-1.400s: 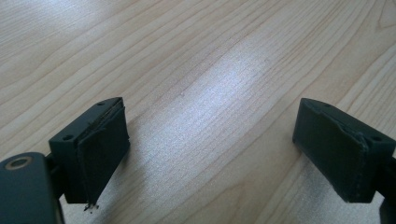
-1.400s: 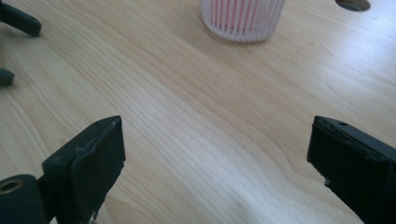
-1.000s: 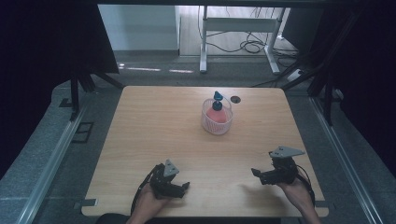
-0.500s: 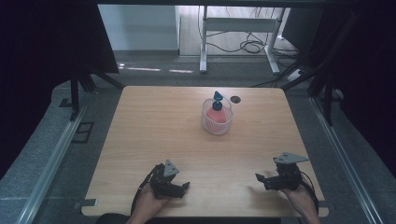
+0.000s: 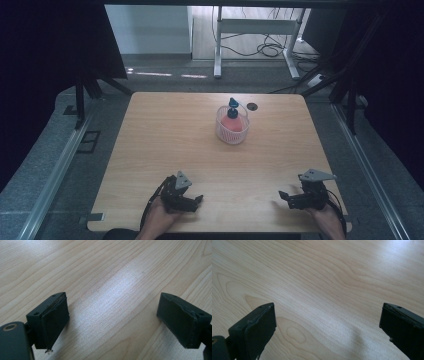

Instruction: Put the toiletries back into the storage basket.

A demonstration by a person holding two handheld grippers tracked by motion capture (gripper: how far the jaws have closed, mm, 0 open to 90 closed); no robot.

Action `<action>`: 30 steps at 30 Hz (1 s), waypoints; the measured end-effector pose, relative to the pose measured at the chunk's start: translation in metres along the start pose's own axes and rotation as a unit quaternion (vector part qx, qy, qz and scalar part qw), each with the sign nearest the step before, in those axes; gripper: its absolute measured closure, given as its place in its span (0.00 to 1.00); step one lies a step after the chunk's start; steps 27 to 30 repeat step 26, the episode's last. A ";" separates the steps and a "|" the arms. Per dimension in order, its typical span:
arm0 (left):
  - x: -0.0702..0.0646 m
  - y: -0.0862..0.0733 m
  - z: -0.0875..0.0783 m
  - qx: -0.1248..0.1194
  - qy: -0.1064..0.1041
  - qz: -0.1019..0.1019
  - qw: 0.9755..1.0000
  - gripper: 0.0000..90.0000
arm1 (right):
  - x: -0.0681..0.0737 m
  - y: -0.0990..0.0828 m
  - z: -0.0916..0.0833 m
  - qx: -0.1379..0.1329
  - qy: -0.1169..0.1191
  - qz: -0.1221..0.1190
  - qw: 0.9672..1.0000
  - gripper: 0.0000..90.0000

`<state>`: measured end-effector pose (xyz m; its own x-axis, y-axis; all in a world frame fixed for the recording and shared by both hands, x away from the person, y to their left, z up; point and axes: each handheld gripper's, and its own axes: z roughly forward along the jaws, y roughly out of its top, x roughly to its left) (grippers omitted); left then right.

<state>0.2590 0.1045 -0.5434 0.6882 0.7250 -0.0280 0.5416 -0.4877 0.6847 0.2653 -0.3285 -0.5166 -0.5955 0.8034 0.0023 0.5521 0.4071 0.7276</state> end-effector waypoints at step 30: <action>0.000 0.000 0.000 0.000 0.000 0.000 1.000 0.11 | 0.002 -0.024 0.012 0.018 -0.008 0.006 1.000 0.00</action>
